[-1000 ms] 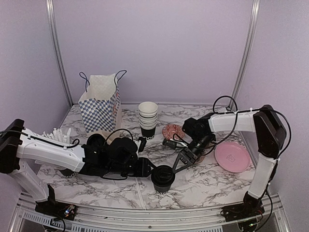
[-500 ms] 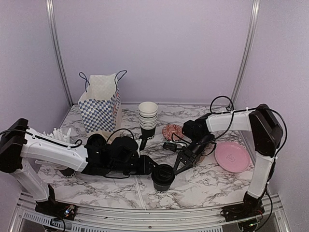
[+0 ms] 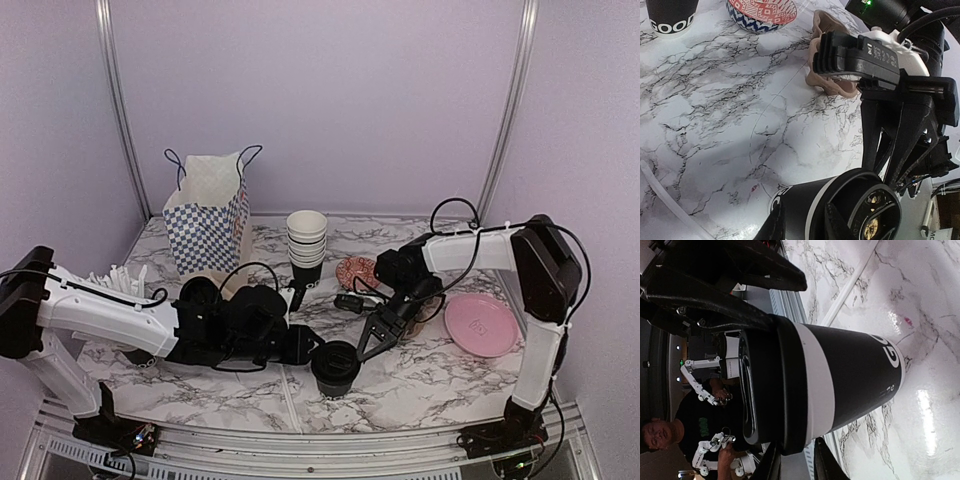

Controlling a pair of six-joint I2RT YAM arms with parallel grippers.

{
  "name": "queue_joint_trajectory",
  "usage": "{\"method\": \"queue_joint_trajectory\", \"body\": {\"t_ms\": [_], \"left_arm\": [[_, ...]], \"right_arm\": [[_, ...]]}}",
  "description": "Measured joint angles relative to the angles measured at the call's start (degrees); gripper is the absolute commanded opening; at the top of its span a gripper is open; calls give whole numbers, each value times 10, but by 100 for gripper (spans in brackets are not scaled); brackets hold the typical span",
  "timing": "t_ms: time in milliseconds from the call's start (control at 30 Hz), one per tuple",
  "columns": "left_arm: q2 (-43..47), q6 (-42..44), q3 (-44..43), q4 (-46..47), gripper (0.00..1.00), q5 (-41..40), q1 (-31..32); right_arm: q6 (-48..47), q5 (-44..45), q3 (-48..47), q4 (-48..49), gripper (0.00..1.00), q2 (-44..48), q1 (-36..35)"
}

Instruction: Pack the takeout coffee

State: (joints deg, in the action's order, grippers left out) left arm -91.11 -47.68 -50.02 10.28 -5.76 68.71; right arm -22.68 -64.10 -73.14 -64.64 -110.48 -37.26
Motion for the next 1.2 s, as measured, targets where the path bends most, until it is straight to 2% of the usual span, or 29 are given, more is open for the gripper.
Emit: {"method": "queue_joint_trajectory", "body": {"t_ms": [200, 433, 600, 1033, 1200], "left_arm": [[10, 54, -14, -44, 36, -36, 6], [2, 94, -43, -71, 47, -53, 3], [2, 113, -60, -77, 52, -60, 3], [8, 132, -65, -114, 53, -83, 3], [59, 136, -51, -121, 54, -83, 5]], "right_arm": [[-25, 24, 6, 32, 32, 19, -13], [-38, 36, 18, 62, 36, 32, -29], [-44, 50, 22, 73, 38, 37, -30], [-59, 66, 26, 76, 39, 37, -23], [-61, 66, 26, 76, 39, 37, -23]]}}
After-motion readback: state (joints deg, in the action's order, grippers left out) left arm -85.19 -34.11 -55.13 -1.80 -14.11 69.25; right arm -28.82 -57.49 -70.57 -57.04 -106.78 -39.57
